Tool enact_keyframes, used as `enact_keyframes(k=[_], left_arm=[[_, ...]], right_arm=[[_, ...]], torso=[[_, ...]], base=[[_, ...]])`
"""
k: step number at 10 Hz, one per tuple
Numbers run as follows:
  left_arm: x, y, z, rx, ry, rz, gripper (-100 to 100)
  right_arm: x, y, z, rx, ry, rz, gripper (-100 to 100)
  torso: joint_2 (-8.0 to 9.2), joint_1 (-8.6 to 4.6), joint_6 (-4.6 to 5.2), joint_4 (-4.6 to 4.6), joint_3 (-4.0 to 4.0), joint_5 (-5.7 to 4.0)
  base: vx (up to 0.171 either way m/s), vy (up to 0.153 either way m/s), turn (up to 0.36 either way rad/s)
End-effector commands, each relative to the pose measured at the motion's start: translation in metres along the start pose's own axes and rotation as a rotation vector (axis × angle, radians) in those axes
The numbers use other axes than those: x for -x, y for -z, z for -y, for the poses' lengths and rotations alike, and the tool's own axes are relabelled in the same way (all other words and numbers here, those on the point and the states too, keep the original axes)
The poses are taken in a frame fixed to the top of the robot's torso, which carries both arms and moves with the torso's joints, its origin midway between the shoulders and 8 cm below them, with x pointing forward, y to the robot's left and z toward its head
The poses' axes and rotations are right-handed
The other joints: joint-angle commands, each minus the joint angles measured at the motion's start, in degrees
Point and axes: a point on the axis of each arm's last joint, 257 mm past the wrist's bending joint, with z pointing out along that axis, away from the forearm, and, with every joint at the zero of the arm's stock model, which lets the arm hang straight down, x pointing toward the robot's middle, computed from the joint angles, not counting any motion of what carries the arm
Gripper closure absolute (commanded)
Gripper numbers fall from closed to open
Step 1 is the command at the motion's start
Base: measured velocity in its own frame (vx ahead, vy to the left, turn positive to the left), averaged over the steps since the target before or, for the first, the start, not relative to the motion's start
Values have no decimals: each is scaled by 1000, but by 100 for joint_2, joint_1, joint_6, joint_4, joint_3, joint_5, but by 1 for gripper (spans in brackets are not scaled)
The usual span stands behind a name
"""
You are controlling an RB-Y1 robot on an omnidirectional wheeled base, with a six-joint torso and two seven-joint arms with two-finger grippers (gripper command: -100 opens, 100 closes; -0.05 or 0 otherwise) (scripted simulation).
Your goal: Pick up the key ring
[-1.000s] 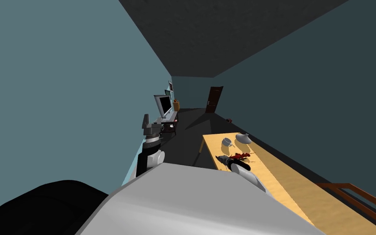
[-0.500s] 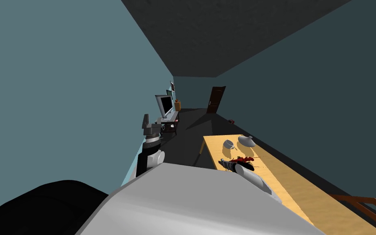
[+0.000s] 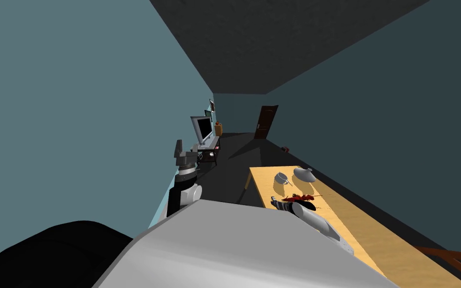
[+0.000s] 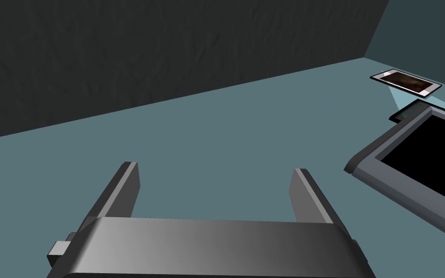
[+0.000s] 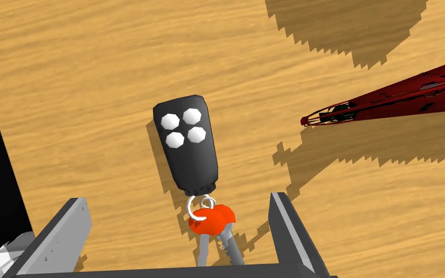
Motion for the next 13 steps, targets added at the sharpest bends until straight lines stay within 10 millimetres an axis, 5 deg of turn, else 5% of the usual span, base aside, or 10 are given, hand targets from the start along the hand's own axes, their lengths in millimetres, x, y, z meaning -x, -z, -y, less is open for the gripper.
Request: enact_keyframes(k=[1,2,11,12,13], left_arm=[[0,0,0,0,0,0,0],[0,0,0,0,0,0,0],[0,0,0,0,0,0,0],[0,0,0,0,0,0,0],[0,0,0,0,0,0,0]], right_arm=[[0,0,0,0,0,0,0],[-6,-7,-1,9,-18,-3,-100],[-28,-34,1,29,-79,-7,-100],[-29,-34,1,29,-80,-7,100],[-29,-34,1,29,-80,-7,100]], torso=[[0,0,0,0,0,0],[3,4,0,1,2,1],[28,-4,0,7,17,-1],[18,-2,3,4,11,0],[10,2,2,2,6,1]], base=[[0,0,0],[-46,-18,139],[-70,-24,86],[-5,-2,-4],[0,0,0]])
